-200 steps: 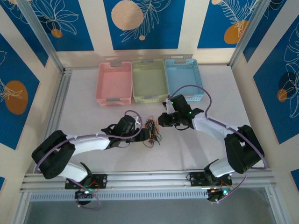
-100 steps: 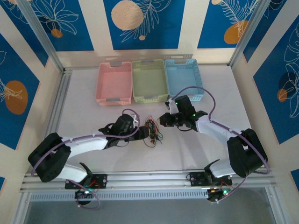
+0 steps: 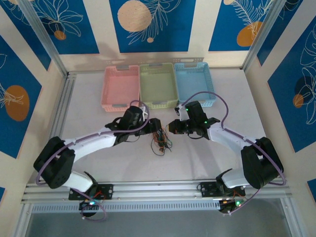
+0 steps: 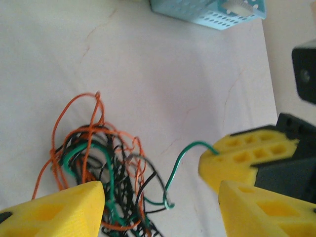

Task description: Untangle the cables

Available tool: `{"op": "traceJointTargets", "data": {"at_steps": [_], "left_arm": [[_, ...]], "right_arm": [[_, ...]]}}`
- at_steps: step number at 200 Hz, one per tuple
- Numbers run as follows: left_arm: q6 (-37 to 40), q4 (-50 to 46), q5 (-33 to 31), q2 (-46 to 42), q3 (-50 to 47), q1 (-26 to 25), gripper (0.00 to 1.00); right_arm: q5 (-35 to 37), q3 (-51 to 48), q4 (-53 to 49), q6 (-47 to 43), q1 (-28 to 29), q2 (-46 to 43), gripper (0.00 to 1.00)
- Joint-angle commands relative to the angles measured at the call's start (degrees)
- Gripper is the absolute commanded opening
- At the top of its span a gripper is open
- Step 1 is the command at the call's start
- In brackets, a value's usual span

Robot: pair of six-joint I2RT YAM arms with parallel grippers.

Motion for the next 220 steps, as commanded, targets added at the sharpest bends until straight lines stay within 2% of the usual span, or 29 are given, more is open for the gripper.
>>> {"op": "traceJointTargets", "data": {"at_steps": [1, 87, 144, 193, 220], "left_arm": [[1.77, -3.16, 0.62, 3.55, 3.53, 0.64, 0.62], [0.30, -1.58, 0.22, 7.47, 4.68, 0.63, 0.46], [0.32, -1.75, 0.79, 10.09, 6.87, 0.57, 0.42], [-0.15, -0.61, 1.84, 10.96, 7.01, 0.26, 0.28], [-0.15, -0.44, 2.35, 10.79, 6.86, 0.25, 0.14]], "right_arm": [[-1.63, -0.97, 0.86, 0.36, -0.19, -1.50, 0.00], [-1.45, -1.82, 1.40, 0.27, 0.05, -2.64, 0.00], [-1.69, -1.97, 1.46, 0.19, 0.12, -2.89, 0.00], [-1.71, -2.02, 1.47, 0.14, 0.16, -2.87, 0.00], [-1.71, -2.02, 1.57, 0.12, 0.16, -2.89, 0.00]]}}
